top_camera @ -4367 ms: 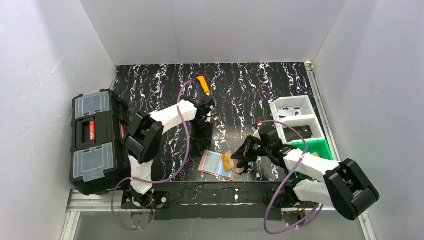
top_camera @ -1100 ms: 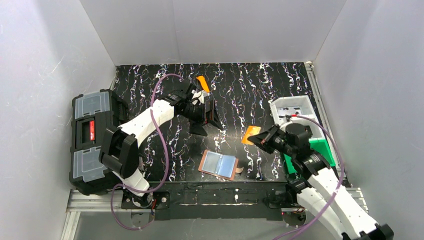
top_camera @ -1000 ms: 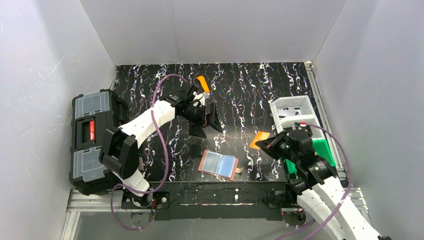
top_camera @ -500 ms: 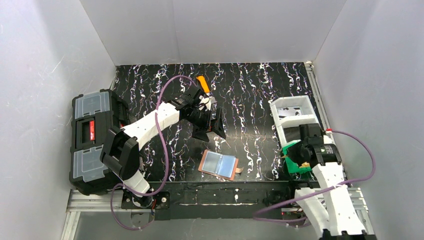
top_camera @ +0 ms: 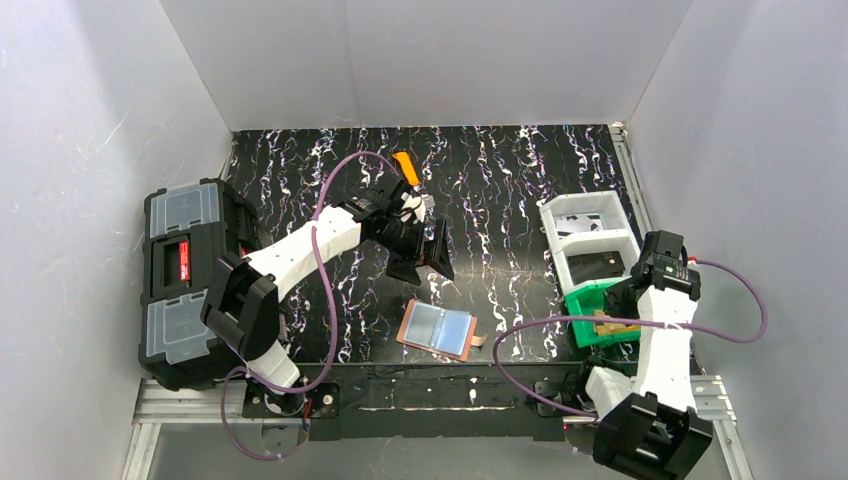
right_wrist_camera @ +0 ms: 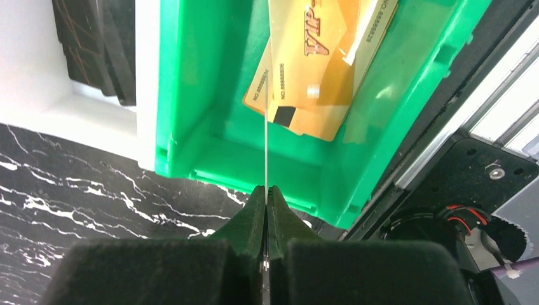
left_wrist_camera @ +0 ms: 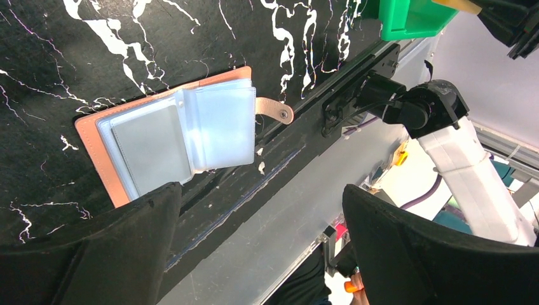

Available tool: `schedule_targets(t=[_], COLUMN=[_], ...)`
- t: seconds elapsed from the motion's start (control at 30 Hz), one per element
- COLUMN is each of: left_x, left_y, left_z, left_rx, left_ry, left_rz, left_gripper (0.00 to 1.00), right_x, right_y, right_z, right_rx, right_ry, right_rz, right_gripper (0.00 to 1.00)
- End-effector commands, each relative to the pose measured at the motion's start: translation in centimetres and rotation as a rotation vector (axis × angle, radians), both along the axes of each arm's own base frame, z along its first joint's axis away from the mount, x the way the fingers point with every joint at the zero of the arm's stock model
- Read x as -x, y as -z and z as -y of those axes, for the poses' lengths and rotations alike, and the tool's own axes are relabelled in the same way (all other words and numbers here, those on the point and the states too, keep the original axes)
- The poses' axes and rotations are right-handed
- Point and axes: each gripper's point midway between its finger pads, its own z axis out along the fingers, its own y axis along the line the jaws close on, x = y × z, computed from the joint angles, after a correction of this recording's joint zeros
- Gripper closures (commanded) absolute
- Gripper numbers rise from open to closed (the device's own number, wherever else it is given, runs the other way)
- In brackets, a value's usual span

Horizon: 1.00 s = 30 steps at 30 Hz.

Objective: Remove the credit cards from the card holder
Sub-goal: Place the credit card in the storage box.

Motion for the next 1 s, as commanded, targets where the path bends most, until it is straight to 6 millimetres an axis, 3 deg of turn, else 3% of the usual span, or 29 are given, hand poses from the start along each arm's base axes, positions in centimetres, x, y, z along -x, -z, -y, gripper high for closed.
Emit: schedule_targets(t=[0.0, 0.2, 0.3, 0.37, 0.47, 0.77, 0.97], left_x=[0.5, 0.7, 0.6, 0.7, 0.7, 0.8, 0.8], left_y=[-1.1, -0.8, -0.9, -0.8, -0.7, -0.7, -0.6], left_z=[0.1, 0.0, -0.1, -0.1, -0.1, -0.3, -0.6], left_rx=[0.023, 0.020, 0.018, 0.016, 0.014, 0.007, -0.003], left_ry=[0.030, 0.035, 0.036, 0.036, 0.036, 0.036, 0.025], left_rz=[0.017, 0.014, 0.019, 0.016, 0.016, 0.018, 0.023], left_gripper=[0.02, 0.02, 0.02, 0.02, 0.02, 0.02, 0.02], right_x=[-1.5, -2.1, -2.0, -2.0, -2.3, -2.6, -2.8], right_y=[0.0, 0.2, -0.2, -0.5, -1.2, -3.4, -4.2], right_z=[1.3, 1.6, 1.3, 1.1, 0.6, -0.7, -1.9], right_rx=[0.014, -0.012, -0.029, -0.036, -0.049, -0.087, -0.133], right_ry=[0.016, 0.026, 0.015, 0.004, -0.021, -0.081, -0.116], right_rz=[0.031, 0.009, 0.001, 0.015, 0.057, 0.125, 0.168], right_gripper=[0.99, 0.97, 0.75, 0.55, 0.40, 0.16, 0.09])
